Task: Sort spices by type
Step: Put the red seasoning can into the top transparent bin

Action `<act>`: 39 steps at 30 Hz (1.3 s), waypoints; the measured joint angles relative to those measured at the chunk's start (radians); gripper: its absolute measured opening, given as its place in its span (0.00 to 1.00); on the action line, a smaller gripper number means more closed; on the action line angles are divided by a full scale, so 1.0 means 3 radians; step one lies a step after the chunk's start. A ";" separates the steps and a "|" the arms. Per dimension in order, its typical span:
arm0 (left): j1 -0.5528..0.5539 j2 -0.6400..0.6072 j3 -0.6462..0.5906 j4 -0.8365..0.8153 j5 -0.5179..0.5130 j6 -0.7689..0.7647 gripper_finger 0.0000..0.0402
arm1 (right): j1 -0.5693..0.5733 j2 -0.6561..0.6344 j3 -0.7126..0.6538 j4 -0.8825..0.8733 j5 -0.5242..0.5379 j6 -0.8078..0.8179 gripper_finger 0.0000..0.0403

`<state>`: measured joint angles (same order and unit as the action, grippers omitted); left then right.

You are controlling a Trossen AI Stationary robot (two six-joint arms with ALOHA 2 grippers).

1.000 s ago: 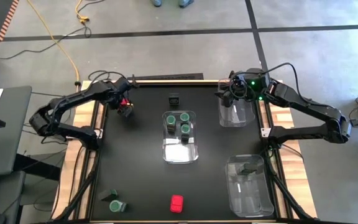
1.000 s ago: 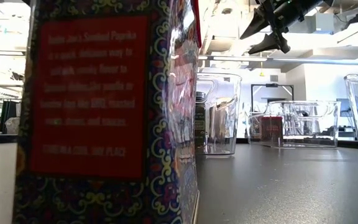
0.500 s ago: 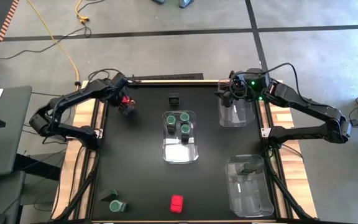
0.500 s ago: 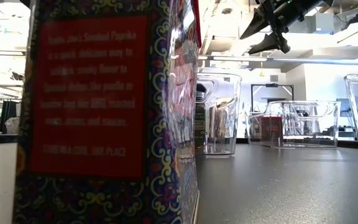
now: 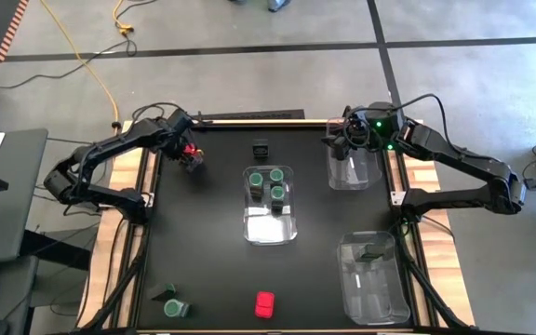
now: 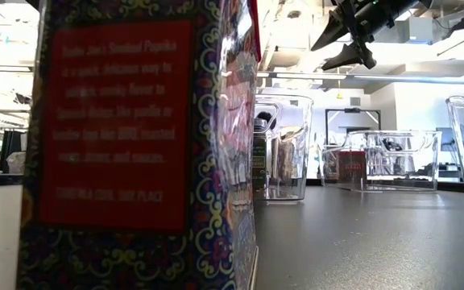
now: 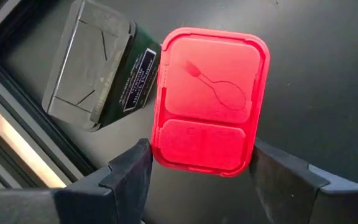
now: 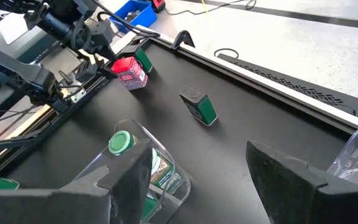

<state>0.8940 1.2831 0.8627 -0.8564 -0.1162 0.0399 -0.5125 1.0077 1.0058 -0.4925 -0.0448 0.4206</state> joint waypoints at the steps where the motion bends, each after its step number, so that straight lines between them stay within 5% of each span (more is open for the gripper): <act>1: 0.0000 0.0000 0.0000 0.0000 -0.0001 -0.0001 0.62 | 0.0000 0.0000 0.0000 0.0000 0.0000 0.0000 0.71; 15: -0.0004 0.0000 0.0000 0.0010 -0.0001 0.0050 0.63 | 0.0000 0.0000 0.0000 0.0001 0.0000 -0.0004 0.71; 26: -0.0004 0.0000 0.0000 0.0010 -0.0001 0.0005 0.81 | 0.0000 0.0000 0.0000 0.0001 0.0000 -0.0004 0.71; 39: -0.0004 0.0000 0.0001 0.0070 0.0000 -0.0117 0.82 | 0.0000 0.0000 0.0000 0.0000 0.0000 -0.0004 0.71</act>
<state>0.8928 1.2831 0.8631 -0.8354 -0.1162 0.0049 -0.5125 1.0077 1.0058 -0.4927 -0.0448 0.4194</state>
